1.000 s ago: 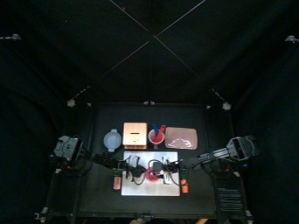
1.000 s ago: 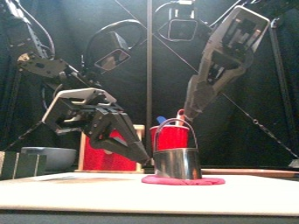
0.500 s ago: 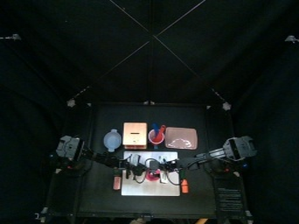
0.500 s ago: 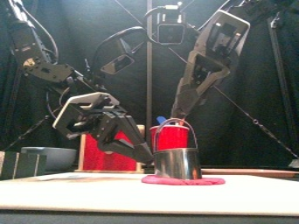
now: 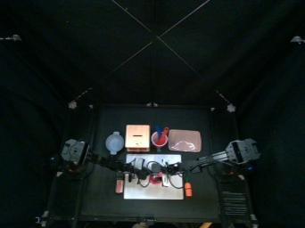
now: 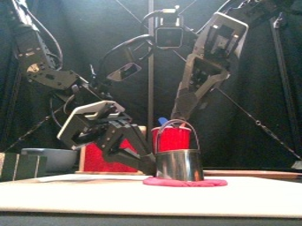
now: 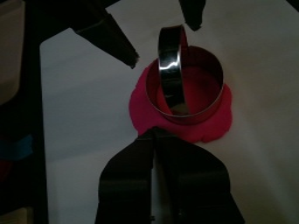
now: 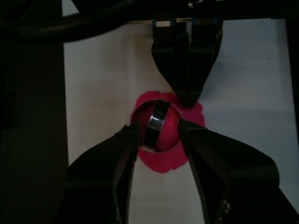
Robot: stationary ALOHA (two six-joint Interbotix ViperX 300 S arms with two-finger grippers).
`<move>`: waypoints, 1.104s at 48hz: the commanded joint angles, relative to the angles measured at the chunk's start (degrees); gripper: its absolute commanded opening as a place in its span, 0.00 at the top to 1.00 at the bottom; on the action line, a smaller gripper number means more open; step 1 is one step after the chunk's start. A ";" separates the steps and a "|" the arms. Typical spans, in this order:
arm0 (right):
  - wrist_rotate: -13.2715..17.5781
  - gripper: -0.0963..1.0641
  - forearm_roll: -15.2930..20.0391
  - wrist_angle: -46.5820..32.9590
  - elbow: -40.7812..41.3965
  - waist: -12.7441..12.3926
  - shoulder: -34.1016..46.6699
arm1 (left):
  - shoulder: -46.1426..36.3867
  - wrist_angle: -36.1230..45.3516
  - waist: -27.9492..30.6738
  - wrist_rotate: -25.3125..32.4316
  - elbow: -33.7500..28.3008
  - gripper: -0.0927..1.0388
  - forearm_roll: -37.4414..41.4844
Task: Get the cutter from the drawer then cut the dough then place the extra dough in the bowl
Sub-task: Cut the dough
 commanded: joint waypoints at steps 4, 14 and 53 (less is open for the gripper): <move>0.00 0.24 0.79 -0.26 -1.85 -0.18 -0.53 | 0.18 -0.44 -0.35 -0.18 -1.14 0.49 0.00; -0.09 0.24 1.76 -0.18 -2.72 -0.35 0.70 | 0.26 -0.35 -0.35 -0.18 -1.14 0.49 0.00; -0.09 0.47 1.76 0.88 -3.34 0.00 1.93 | 0.26 -0.09 -0.44 -0.35 -0.79 0.49 -0.53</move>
